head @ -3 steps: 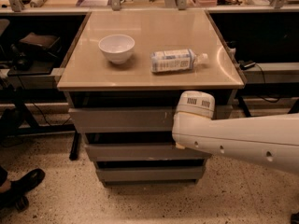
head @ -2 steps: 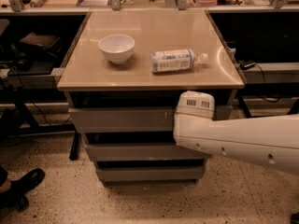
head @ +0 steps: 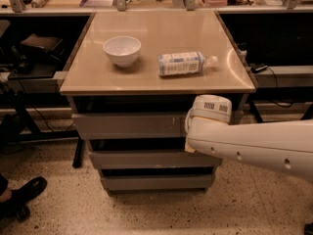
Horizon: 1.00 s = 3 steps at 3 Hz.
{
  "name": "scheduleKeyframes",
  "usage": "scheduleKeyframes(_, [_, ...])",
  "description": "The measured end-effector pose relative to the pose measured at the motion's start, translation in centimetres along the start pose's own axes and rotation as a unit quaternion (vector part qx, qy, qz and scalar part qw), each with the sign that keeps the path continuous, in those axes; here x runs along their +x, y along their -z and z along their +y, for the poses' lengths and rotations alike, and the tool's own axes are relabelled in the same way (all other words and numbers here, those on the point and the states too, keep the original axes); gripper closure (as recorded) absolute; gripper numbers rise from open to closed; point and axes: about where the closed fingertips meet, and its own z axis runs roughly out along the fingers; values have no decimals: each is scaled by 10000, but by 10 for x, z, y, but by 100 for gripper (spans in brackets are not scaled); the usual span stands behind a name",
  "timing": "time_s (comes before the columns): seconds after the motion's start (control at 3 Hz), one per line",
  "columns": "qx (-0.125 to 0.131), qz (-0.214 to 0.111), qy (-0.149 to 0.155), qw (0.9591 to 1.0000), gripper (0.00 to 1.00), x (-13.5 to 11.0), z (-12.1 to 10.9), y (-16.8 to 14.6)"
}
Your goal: Open top drawer
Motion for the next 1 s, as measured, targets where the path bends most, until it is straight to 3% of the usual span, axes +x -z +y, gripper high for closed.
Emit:
scheduleKeyframes(0.67, [47,73,18,10000,0,2,0,2])
scheduleKeyframes(1.0, [-220,-2,-32,9998,0,6,19,-15])
